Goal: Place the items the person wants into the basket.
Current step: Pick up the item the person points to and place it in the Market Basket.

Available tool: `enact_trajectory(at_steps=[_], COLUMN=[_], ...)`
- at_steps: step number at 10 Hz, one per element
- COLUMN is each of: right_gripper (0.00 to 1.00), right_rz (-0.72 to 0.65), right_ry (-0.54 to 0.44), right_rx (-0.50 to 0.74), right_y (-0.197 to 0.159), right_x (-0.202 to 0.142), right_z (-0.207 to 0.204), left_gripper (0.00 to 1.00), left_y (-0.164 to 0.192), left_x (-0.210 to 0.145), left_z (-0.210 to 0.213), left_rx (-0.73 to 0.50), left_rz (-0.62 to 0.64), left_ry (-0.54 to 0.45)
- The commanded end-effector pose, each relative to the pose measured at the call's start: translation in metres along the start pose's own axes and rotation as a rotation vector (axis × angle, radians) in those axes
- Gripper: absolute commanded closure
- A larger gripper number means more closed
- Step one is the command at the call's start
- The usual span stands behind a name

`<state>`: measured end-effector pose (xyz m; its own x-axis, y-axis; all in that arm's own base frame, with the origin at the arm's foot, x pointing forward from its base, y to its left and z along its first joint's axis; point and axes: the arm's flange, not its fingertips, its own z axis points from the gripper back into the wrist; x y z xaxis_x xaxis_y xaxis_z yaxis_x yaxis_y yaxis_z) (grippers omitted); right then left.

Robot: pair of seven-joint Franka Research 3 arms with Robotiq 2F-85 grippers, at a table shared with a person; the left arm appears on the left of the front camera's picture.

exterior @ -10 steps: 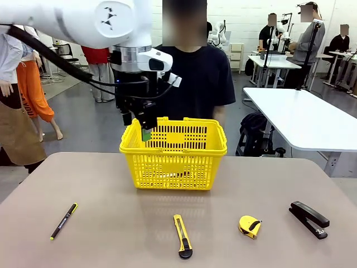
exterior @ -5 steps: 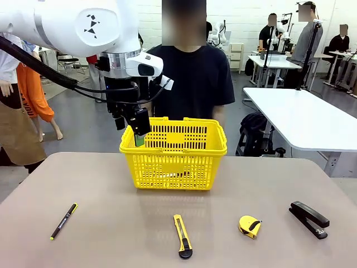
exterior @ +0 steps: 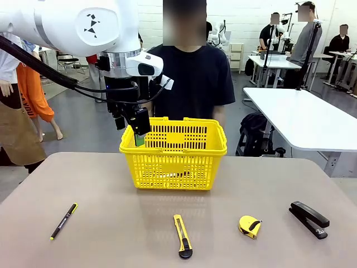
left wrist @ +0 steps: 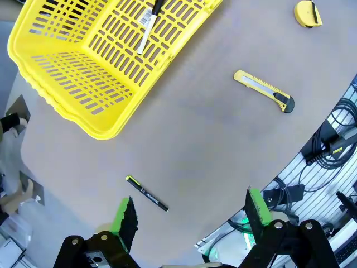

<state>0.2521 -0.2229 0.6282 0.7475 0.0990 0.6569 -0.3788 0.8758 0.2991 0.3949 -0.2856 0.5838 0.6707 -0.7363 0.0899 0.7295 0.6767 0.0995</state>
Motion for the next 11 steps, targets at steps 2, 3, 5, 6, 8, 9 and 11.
enact_trajectory(at_steps=[2, 3, 5, 6, 8, 9, 11], right_gripper=[0.0, 0.0, 0.0, 0.0, 0.0, 0.0, 0.0], right_rz=[0.009, 0.009, 0.009, 0.009, 0.009, 0.009, 0.009], right_ry=[-0.003, -0.003, -0.003, -0.003, -0.003, -0.003, -0.003], right_rx=[0.011, 0.011, 0.011, 0.011, 0.011, 0.011, 0.011], right_y=[0.0, 0.0, 0.0, 0.0, 0.0, 0.0, 0.0], right_x=[-0.001, -0.001, -0.001, -0.001, -0.001, -0.001, -0.001], right_z=[0.0, 0.0, 0.0, 0.0, 0.0, 0.0, 0.0], left_gripper=[0.0, 0.0, 0.0, 0.0, 0.0, 0.0, 0.0], left_y=[0.001, 0.001, 0.01, 0.026, 0.087, 0.13, 0.214], left_x=[0.0, 0.0, -0.019, -0.046, -0.126, -0.166, -0.229], left_z=[0.002, 0.002, 0.012, 0.027, 0.063, 0.074, 0.074], left_rx=[0.001, 0.001, -0.063, -0.132, -0.327, -0.468, -0.446], left_rz=[0.001, 0.001, -0.054, -0.137, -0.339, -0.406, -0.455], left_ry=[0.005, 0.005, -0.048, -0.132, -0.346, -0.47, -0.582])
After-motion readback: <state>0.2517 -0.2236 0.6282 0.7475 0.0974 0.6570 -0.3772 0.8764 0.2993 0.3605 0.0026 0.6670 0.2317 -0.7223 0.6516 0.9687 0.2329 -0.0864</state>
